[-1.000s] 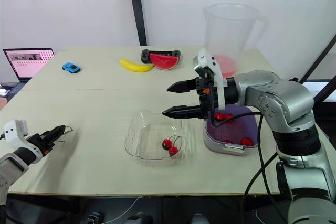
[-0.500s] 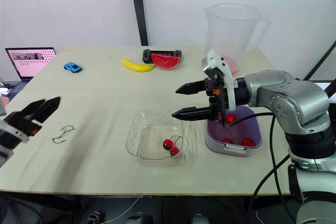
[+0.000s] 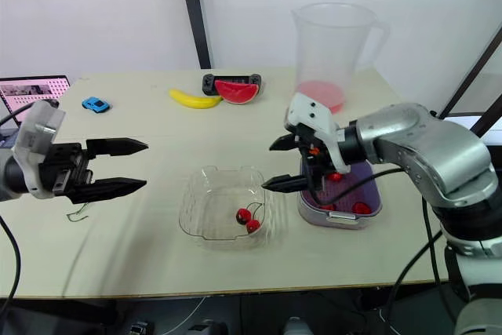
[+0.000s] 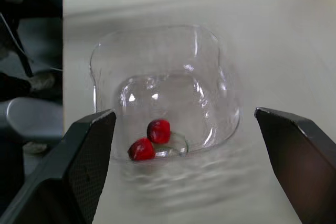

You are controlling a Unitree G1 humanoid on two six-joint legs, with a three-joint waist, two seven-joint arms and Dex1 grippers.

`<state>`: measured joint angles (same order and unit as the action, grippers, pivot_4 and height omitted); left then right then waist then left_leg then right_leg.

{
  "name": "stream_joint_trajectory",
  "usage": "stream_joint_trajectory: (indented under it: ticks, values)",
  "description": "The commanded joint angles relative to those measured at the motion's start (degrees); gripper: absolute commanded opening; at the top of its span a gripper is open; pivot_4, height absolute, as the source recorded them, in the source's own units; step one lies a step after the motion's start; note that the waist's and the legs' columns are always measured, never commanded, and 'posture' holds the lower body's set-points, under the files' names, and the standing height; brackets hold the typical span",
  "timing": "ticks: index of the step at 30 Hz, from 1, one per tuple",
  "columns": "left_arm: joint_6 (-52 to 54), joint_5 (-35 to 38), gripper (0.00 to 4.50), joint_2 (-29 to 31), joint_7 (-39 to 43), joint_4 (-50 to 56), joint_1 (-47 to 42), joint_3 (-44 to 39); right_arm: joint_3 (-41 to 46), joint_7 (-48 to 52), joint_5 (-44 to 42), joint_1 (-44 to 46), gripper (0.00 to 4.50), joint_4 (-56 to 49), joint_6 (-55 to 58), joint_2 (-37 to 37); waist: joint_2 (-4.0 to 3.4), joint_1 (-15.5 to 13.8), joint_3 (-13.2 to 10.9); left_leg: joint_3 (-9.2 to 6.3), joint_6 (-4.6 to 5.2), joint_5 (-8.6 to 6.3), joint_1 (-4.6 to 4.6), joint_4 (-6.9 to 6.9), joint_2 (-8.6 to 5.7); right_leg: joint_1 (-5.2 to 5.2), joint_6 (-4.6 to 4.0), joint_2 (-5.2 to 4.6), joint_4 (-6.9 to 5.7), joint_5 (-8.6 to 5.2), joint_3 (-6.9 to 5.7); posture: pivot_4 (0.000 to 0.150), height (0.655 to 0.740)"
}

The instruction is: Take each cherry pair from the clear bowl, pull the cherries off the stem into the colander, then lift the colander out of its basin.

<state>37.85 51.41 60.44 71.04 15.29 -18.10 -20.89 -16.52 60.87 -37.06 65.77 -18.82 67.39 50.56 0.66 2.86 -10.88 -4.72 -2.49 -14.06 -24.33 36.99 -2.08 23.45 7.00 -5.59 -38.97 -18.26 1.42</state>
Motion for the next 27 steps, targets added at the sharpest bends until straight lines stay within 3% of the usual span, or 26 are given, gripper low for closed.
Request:
stream_joint_trajectory:
  ticks: [1, 9, 15, 27]
  values:
    - [-2.5, -2.4, 4.44, 0.0, 0.9, -0.1, 1.3, -0.7, -6.0, 0.8, 3.8, 5.9, 4.50, 1.3, 0.8, -1.8, 0.01, -0.2, 0.0, -0.04, 0.00, 0.00, 0.00, -0.02, 0.01, -0.01, 0.00, 0.00, 0.00, 0.00, -0.03, 0.150, 0.7400]
    - [-3.7, -3.5, 4.44, -2.3, -1.0, 2.5, 9.8, -5.4, -27.4, -3.5, 13.7, 14.9, 4.50, 5.6, 9.5, -13.0, 0.05, -0.5, 0.0, -0.08, 0.01, -0.01, -0.07, 0.08, 0.03, 0.01, 0.00, -0.11, -0.03, 0.00, -0.04, 0.150, 0.7400]
    - [-3.8, -3.0, 4.44, -4.4, -3.6, 4.9, 13.3, -7.3, -28.7, -8.1, 12.0, 14.5, 4.50, 5.9, 19.5, -21.3, 0.05, -0.3, 0.0, -0.12, -0.06, 0.03, -0.09, 0.06, -0.02, 0.06, 0.00, -0.20, -0.07, 0.00, -0.06, 0.150, 0.7400]
    - [-5.1, -3.7, 4.44, -4.7, -4.0, 6.2, 16.4, -9.1, -37.2, -14.4, 16.1, 10.1, 4.50, 10.8, 16.2, -24.6, 0.07, -0.2, 0.0, -0.12, -0.08, 0.05, -0.08, 0.02, -0.05, 0.12, 0.00, -0.20, -0.12, 0.00, -0.07, 0.150, 0.7400]
